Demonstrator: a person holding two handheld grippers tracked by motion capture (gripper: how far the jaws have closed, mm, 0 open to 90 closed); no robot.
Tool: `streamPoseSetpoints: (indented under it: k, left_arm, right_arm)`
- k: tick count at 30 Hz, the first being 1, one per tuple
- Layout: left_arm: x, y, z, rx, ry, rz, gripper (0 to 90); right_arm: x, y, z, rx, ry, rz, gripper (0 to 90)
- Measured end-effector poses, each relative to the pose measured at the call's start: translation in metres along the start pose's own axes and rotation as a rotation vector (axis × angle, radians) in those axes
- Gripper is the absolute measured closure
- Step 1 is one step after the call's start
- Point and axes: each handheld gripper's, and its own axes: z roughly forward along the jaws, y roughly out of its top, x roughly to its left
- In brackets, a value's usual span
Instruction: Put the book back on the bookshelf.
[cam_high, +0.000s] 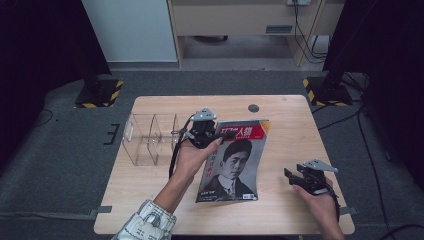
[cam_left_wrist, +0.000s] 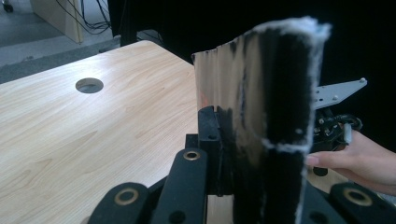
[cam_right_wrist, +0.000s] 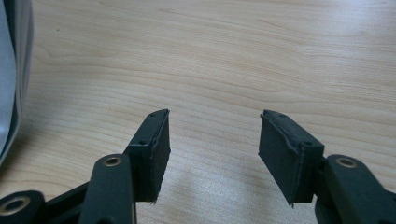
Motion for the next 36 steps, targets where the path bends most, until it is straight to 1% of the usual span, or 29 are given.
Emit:
streamPoseSetpoints:
  k: [6,7,8,10,11,13,14,20,21,22,25,33,34,35,36]
  left_arm:
    - [-0.001,0.003,-0.014,-0.019,0.004,0.004,86.6]
    - [-0.001,0.003,-0.014,-0.019,0.004,0.004,86.6]
    - [-0.001,0.004,-0.019,-0.028,0.004,0.002,86.6]
    - [-0.001,0.005,-0.021,-0.032,0.004,0.002,86.6]
    - [-0.001,0.006,-0.026,-0.039,0.003,0.0,86.6]
    - [-0.001,0.007,-0.029,-0.04,0.005,0.004,86.6]
    - [-0.002,0.008,-0.033,-0.044,0.007,0.009,86.6]
    - [-0.006,0.012,-0.047,-0.062,0.006,0.017,86.6]
    - [-0.006,0.012,-0.047,-0.062,0.006,0.017,86.6]
    - [-0.007,0.013,-0.051,-0.065,0.006,0.021,86.6]
    - [-0.008,0.014,-0.056,-0.067,0.008,0.026,86.6]
    - [-0.011,0.018,-0.065,-0.068,0.018,0.036,86.6]
    - [-0.011,0.018,-0.066,-0.069,0.02,0.037,86.6]
    - [-0.011,0.018,-0.068,-0.068,0.022,0.037,86.6]
    - [-0.01,0.018,-0.07,-0.069,0.024,0.037,86.6]
  right_arm:
    - [0.001,0.0,0.0,0.002,0.0,0.003,43.3]
    - [0.001,0.0,0.0,0.002,0.0,0.003,43.3]
    - [0.001,0.0,0.0,0.005,0.001,0.004,43.3]
    - [0.001,0.0,-0.001,0.004,0.001,0.004,43.3]
    - [0.0,0.0,-0.001,0.003,-0.001,0.0,43.2]
    - [0.0,0.0,-0.001,0.002,-0.001,0.0,43.2]
    - [0.0,0.0,0.0,0.001,-0.003,0.0,43.0]
    - [0.001,0.0,0.0,0.005,-0.003,0.003,42.4]
    - [0.001,0.0,0.0,0.005,-0.003,0.003,42.4]
    - [0.001,0.0,0.0,0.005,-0.003,0.002,42.4]
    - [0.001,0.0,0.0,0.005,-0.005,0.001,42.1]
    - [0.001,0.0,0.0,0.004,-0.008,0.002,37.3]
    - [0.001,0.0,0.001,0.007,-0.013,-0.005,34.4]
    - [0.001,0.0,0.001,0.007,-0.013,-0.005,34.4]
    - [0.001,0.0,0.002,0.008,-0.019,-0.002,31.6]
